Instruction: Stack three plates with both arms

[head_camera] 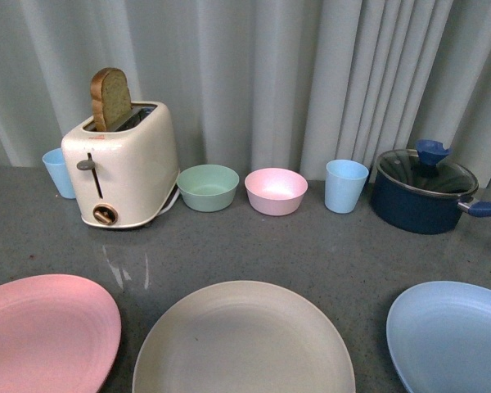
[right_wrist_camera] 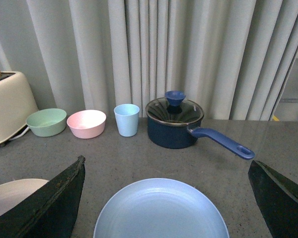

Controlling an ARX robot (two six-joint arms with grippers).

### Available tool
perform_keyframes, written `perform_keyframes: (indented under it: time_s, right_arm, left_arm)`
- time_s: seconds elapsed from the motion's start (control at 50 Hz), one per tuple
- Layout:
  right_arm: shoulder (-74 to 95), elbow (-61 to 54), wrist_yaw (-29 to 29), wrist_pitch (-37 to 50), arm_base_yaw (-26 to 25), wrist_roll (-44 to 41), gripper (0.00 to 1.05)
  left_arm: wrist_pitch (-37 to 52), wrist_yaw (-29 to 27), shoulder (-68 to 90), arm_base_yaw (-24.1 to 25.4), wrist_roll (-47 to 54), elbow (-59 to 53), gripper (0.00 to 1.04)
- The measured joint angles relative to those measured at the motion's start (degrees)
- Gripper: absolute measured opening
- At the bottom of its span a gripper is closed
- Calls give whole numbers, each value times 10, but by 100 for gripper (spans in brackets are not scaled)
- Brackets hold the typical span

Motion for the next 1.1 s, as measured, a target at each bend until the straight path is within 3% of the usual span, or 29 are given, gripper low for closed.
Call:
perform_keyframes:
  time_s: [0.32,0.641,0.961,1.101]
  right_arm:
    - [0,0,0,0,0,0,97]
    - [0,0,0,0,0,0,97]
    - [0,0,0,0,0,0,97]
    - [0,0,0,0,0,0,97]
  left_arm:
    - [-57,20,-2,33,-16,50,3]
    - [-127,78,-37,53,-54,105,3]
    - [-159,124,-93,26,-73,112,3]
    - [-165,157,-162,-28,-78,73,3]
